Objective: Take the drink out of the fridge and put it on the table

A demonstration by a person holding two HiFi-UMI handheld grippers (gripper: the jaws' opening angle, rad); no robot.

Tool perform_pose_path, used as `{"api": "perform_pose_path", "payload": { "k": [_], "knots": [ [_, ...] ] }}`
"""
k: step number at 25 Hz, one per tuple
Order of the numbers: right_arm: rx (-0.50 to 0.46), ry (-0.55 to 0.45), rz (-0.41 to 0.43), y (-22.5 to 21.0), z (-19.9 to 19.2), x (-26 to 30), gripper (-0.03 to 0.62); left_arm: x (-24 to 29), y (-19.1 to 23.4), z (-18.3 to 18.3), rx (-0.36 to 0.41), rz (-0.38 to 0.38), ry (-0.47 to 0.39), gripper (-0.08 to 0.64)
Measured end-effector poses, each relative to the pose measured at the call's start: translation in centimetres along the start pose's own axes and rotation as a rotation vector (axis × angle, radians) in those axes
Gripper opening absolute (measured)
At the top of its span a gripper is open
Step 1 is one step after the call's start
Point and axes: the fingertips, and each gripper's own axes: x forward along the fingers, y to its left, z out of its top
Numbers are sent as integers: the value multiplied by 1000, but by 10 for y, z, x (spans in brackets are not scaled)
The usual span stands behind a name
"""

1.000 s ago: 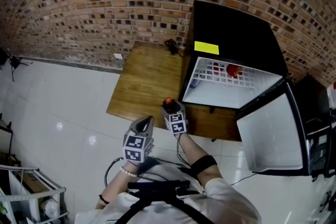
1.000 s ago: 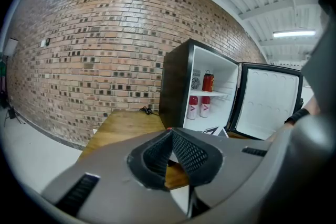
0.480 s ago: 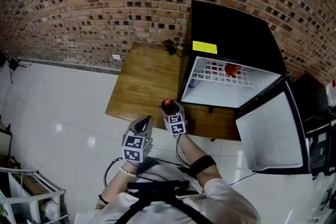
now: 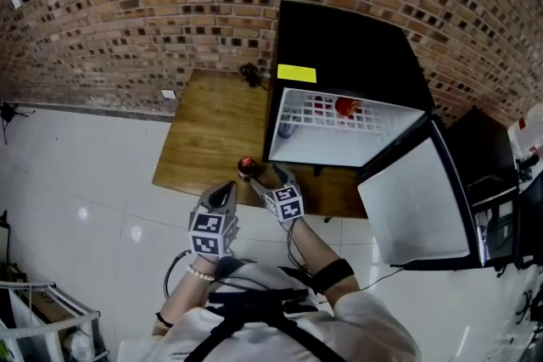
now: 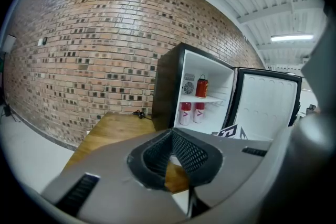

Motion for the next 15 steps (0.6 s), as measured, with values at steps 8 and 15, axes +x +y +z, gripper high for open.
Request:
{"api": "perform_pose_path", "payload": {
  "k": [8,15],
  "knots": [
    [131,-130,-70,-46,41,-122,300,18,-65,10,-11,-49,-7,0],
    [234,-181,-158,-89,64,-214,181,32,-121,9,-4,-98,-5,0]
  ]
}}
